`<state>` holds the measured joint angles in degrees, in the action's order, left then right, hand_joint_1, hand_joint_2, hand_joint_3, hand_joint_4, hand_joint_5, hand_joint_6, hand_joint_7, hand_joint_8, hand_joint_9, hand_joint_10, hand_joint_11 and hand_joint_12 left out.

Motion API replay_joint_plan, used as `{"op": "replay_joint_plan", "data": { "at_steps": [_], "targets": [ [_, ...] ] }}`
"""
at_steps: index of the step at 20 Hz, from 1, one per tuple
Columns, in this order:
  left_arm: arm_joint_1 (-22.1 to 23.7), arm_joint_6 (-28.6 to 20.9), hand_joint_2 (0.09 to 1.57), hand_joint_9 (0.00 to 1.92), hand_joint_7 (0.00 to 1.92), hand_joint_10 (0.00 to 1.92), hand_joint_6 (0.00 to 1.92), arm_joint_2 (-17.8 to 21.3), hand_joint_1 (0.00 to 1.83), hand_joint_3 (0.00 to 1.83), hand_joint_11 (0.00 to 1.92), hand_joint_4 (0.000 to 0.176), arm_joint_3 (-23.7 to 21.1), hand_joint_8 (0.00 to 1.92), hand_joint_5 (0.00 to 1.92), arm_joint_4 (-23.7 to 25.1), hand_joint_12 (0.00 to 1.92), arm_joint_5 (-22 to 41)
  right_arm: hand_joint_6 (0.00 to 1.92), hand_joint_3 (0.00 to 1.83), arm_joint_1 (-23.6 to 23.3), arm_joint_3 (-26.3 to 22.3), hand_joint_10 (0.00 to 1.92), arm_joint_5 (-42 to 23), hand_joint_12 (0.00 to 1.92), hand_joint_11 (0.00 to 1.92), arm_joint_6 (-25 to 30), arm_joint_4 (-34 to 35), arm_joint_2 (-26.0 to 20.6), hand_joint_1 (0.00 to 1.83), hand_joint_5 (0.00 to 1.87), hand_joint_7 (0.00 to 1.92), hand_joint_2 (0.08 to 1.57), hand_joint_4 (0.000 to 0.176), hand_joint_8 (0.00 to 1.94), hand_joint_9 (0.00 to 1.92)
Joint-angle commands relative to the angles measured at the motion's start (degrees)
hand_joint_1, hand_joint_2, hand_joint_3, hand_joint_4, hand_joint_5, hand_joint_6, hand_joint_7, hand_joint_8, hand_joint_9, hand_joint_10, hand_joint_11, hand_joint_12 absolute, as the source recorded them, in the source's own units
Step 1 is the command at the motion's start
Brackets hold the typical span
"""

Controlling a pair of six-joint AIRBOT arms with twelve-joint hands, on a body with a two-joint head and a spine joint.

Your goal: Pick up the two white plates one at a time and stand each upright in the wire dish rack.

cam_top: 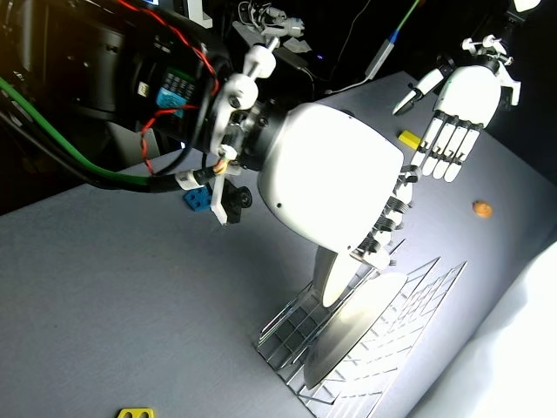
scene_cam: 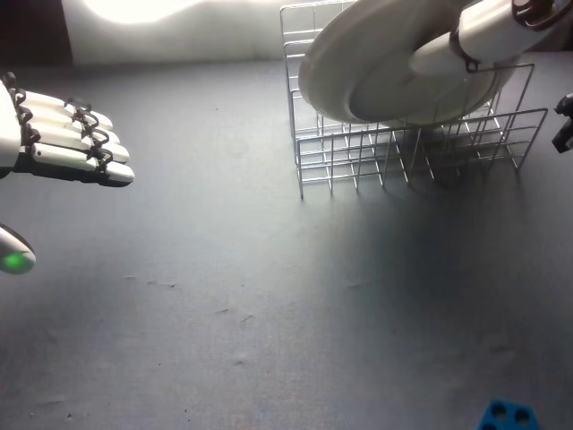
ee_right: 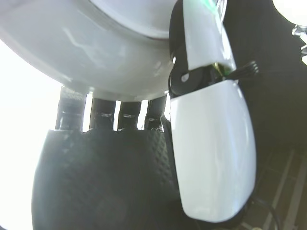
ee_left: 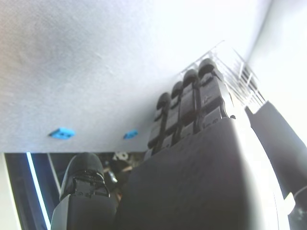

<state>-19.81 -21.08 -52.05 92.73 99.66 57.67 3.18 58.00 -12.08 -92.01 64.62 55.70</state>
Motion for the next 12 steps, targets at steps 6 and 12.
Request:
{"op": "replay_joint_plan", "data": {
  "at_steps": [6, 12],
  "targets": [
    [0.26, 0.11, 1.14, 0.0, 0.0, 0.0, 0.0, -0.01, 0.0, 0.0, 0.0, 0.0, 0.22, 0.0, 0.0, -3.81, 0.0, 0.66, 1.12, 0.0, 0.31, 2.39, 1.2, -3.43, 0.93, 0.71, 0.55, -0.85, 0.9, 1.37, 0.92, 0.93, 1.13, 0.0, 0.93, 0.91],
    [0.26, 0.11, 1.15, 0.0, 0.0, 0.0, 0.0, -0.11, 0.0, 0.0, 0.0, 0.0, 0.22, 0.0, 0.0, -3.81, 0.0, 0.66, 1.12, 0.0, 2.18, 4.18, 0.64, -3.42, 0.9, 0.68, 0.51, -0.85, 2.02, 1.24, 0.94, 0.94, 1.14, 0.0, 0.99, 0.93]
  ]
}}
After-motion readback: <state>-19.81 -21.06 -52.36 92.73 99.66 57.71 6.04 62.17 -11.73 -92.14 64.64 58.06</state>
